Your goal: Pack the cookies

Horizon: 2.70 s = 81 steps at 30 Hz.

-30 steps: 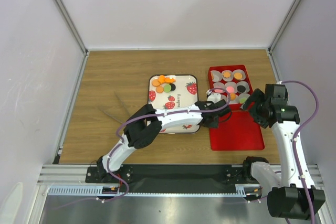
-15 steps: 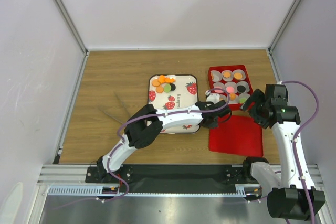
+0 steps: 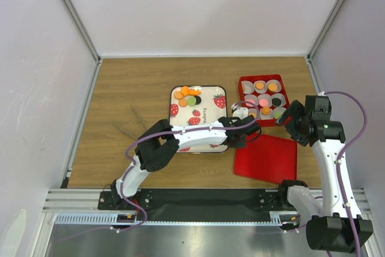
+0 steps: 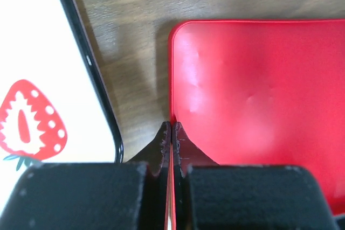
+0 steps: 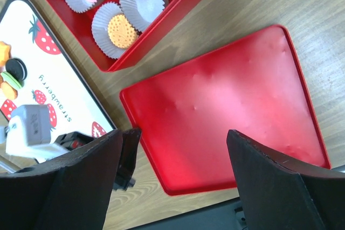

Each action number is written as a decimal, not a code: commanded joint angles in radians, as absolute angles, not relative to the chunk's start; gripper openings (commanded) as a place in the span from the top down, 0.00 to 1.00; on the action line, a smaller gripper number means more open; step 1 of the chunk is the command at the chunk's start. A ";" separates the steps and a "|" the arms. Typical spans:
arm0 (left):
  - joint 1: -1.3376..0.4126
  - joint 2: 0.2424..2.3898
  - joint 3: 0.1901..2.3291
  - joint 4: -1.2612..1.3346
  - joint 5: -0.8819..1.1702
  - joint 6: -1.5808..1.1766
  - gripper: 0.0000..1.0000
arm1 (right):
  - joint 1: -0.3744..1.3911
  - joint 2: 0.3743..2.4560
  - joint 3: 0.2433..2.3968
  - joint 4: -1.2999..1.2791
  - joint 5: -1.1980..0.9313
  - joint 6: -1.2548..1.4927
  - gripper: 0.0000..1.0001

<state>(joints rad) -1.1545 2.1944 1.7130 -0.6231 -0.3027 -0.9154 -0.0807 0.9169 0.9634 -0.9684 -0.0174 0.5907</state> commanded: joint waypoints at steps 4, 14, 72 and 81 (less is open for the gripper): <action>-1.157 2.033 1.678 -0.560 -0.293 -0.916 1.00 | -0.084 0.911 1.038 -0.973 -0.023 0.569 0.15; -1.109 1.902 1.539 -0.519 -0.264 -0.923 1.00 | -0.084 0.948 1.078 -0.968 -0.041 0.557 0.14; -0.695 1.549 1.219 -0.256 0.227 -0.804 1.00 | -0.046 1.259 1.017 -0.584 -0.818 0.548 0.51; -0.695 1.566 1.261 -0.216 0.223 -0.720 0.74 | -0.046 1.319 1.120 -0.558 -0.828 0.672 0.87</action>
<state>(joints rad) -0.6796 1.5898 1.2041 -0.3515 0.1448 -0.7624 -0.0536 1.2858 1.0447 -0.6025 -0.8253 0.5880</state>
